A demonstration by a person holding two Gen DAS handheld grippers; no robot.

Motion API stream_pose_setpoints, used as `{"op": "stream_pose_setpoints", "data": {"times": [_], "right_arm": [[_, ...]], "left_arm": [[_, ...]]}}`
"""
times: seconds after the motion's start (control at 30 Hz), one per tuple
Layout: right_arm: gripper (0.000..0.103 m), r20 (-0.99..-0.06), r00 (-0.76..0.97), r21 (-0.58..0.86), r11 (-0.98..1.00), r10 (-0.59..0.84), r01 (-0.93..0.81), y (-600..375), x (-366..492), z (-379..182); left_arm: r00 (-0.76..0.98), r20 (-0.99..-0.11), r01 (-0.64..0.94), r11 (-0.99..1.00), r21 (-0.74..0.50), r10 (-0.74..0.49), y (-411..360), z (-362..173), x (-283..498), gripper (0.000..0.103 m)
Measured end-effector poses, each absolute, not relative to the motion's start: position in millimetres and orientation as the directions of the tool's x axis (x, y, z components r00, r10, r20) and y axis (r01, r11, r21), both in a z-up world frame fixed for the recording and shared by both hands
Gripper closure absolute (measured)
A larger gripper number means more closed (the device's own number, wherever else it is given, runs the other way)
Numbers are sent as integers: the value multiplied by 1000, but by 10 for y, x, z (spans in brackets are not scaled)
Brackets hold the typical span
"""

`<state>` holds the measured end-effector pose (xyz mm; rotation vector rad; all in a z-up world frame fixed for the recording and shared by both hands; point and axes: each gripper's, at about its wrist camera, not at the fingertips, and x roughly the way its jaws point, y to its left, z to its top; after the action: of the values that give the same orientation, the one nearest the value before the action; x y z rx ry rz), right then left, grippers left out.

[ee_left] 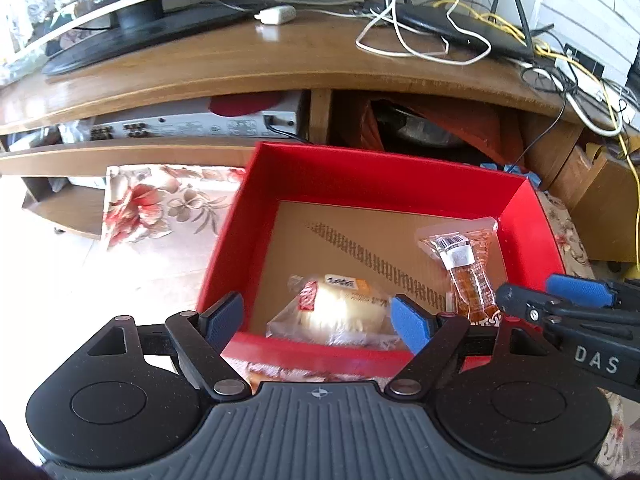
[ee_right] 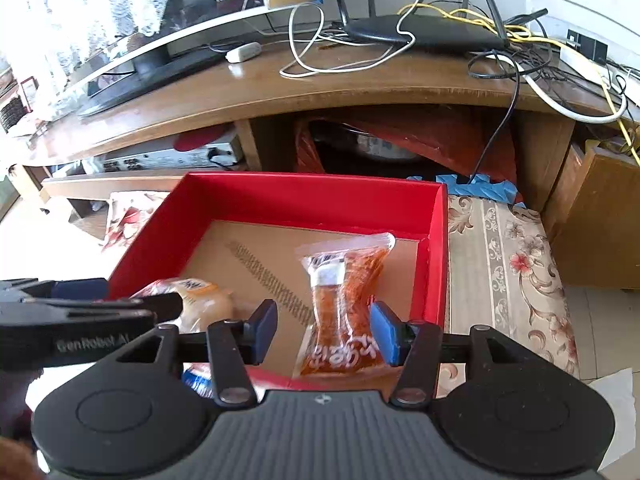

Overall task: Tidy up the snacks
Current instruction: 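Lower both packets into the red box and open both tools, then grasp the silver chip bag with left tool while right tool reaches the Kapron wafer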

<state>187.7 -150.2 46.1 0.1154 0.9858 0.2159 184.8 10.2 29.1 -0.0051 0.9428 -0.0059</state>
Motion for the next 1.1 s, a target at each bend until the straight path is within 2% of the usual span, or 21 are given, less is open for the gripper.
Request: {"op": "stream_pose_setpoints", "data": {"times": [0.67, 1.1], "right_arm": [[52, -852, 454, 193, 963, 261, -189, -1279, 1199, 454], [52, -877, 411, 176, 963, 247, -203, -1353, 642, 425]], "left_arm": [[533, -846, 33, 999, -6, -23, 366, 243, 1115, 15], [465, -883, 11, 997, -72, -68, 325, 72, 353, 14]]}}
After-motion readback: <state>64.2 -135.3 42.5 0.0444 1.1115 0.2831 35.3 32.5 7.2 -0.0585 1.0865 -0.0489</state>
